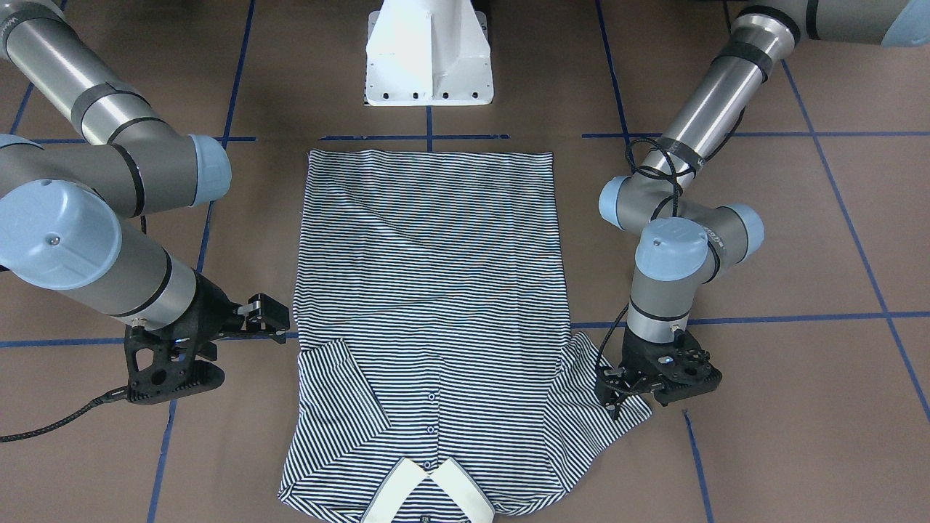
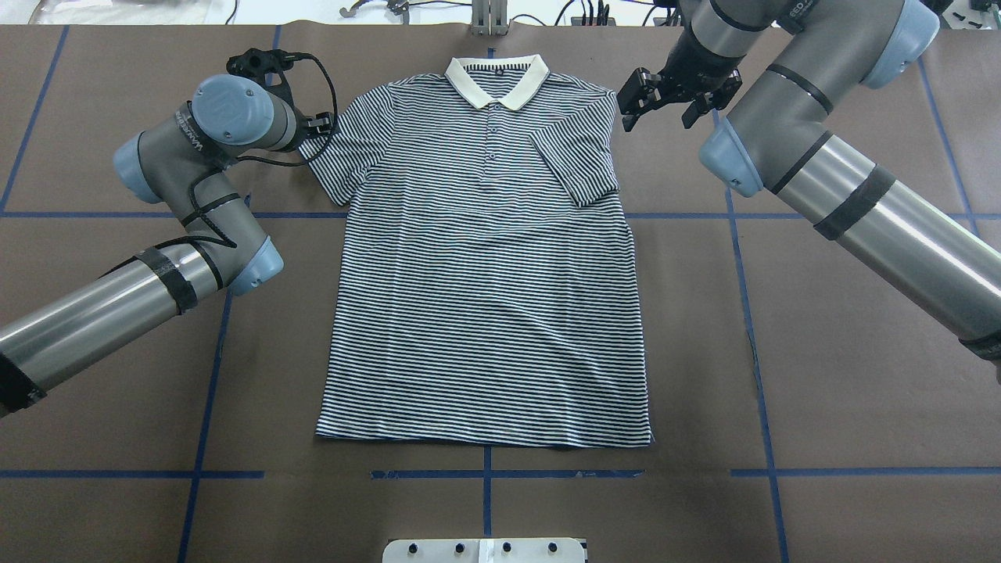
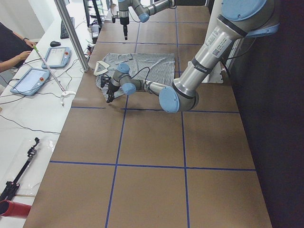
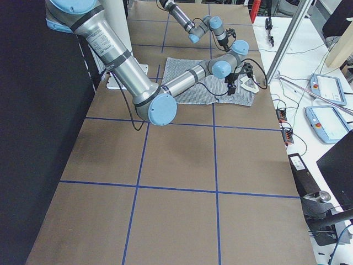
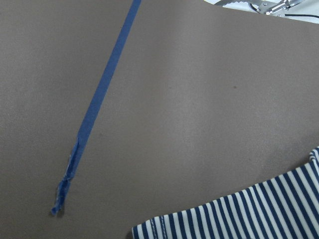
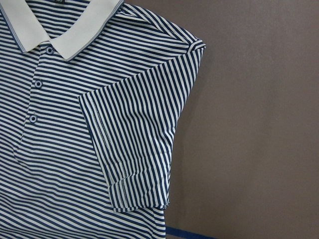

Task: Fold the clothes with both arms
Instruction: 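Move the left gripper to the sleeve nearest it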

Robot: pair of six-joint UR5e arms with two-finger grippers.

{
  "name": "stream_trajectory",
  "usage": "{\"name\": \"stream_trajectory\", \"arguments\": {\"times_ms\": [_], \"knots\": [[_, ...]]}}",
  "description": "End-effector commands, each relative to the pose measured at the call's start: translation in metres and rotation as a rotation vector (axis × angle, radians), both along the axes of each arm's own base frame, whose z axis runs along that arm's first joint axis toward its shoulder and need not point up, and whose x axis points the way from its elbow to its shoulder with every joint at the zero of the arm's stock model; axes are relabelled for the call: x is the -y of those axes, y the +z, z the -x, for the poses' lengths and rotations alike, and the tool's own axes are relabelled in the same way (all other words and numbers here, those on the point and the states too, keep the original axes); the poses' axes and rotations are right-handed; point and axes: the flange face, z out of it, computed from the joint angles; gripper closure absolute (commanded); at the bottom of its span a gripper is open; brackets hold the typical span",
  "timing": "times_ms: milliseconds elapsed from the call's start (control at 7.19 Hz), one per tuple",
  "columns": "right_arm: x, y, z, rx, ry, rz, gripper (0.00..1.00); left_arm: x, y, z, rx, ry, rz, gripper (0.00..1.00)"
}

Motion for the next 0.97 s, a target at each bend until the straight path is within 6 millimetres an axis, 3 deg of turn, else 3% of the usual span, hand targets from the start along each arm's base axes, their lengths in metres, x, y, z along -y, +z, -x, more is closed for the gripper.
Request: {"name": "stream_trajectory", "arguments": {"times_ms": [0,139,557,835], "knots": [[-0.0005,0.0014,0.0009,-0.001,0.000,0.003,0.00,0.0022,0.0011,0.0020,0.017,-0.003,-0.013,0.32],[-0.0005,0.0012,0.0009,0.000,0.000,0.002,0.00,0.0014,0.0003,0.0009,0.016,0.001,-0.014,0.41],[-0.0009,0.0035,0.0006,-0.002,-0.001,0.003,0.00,0.0017,-0.0030,0.0003,0.024,0.017,-0.029,0.45],[-0.0005,0.0059,-0.0007,-0.005,0.002,0.005,0.00,0.0014,-0.0056,-0.0002,0.020,0.023,-0.029,0.78]]}}
